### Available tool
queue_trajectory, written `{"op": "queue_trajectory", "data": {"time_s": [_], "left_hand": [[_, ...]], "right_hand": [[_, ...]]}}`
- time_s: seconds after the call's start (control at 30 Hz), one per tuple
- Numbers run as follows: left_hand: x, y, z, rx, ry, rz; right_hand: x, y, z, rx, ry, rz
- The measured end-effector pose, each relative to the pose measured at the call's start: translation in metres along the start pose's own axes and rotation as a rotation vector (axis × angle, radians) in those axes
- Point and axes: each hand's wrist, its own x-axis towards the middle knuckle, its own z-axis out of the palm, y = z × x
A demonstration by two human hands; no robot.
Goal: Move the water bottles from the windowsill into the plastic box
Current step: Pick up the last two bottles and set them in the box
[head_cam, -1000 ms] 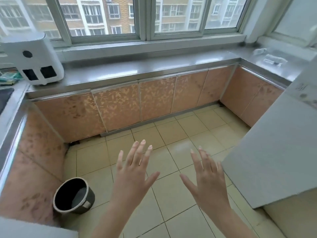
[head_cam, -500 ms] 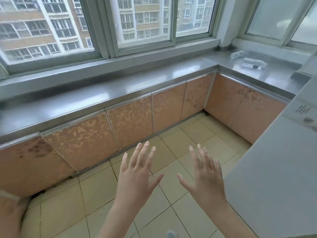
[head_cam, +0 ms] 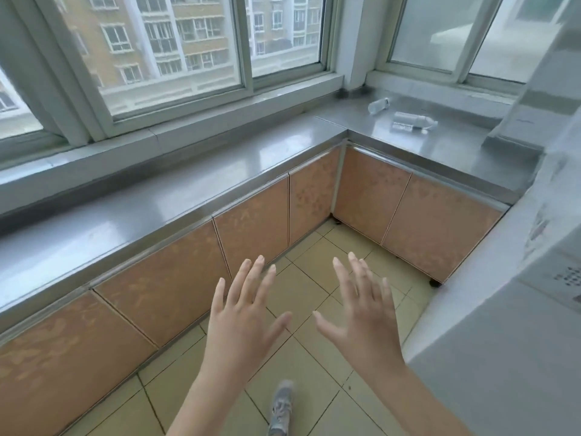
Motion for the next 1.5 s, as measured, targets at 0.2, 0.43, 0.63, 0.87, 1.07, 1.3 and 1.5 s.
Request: {"op": "queue_trajectory", "data": {"time_s": [0.2, 0.43, 0.63, 0.87, 1.07, 1.3, 1.5], "left_hand": [[0.14, -0.012, 0.043, -0.041, -0.011, 0.086], [0.282, -0.009, 0.08, -0.082, -0.038, 0.203], [0.393, 0.009, 0.132, -0.072, -0.061, 0.274], [0.529, 0.041, 0.182, -0.021, -0.076, 0.271], [0.629, 0.053, 0.211, -0.013, -0.097, 0.202], [0.74, 0.086, 0.26, -0.057, -0.136, 0.226], [0.853, 0.119, 0.318, -0.11, -0.162, 0.313]], "right_hand": [[0.117, 0.03, 0.034, -0.047, -0.006, 0.103], [0.218, 0.071, 0.055, -0.059, 0.03, 0.229], [0.305, 0.133, 0.087, -0.096, 0.007, 0.286], [0.439, 0.218, 0.119, -0.068, -0.022, 0.283], [0.539, 0.273, 0.129, -0.069, -0.059, 0.236], [0.625, 0.339, 0.145, -0.077, -0.075, 0.284], [0.706, 0.404, 0.162, -0.12, -0.096, 0.389]]}}
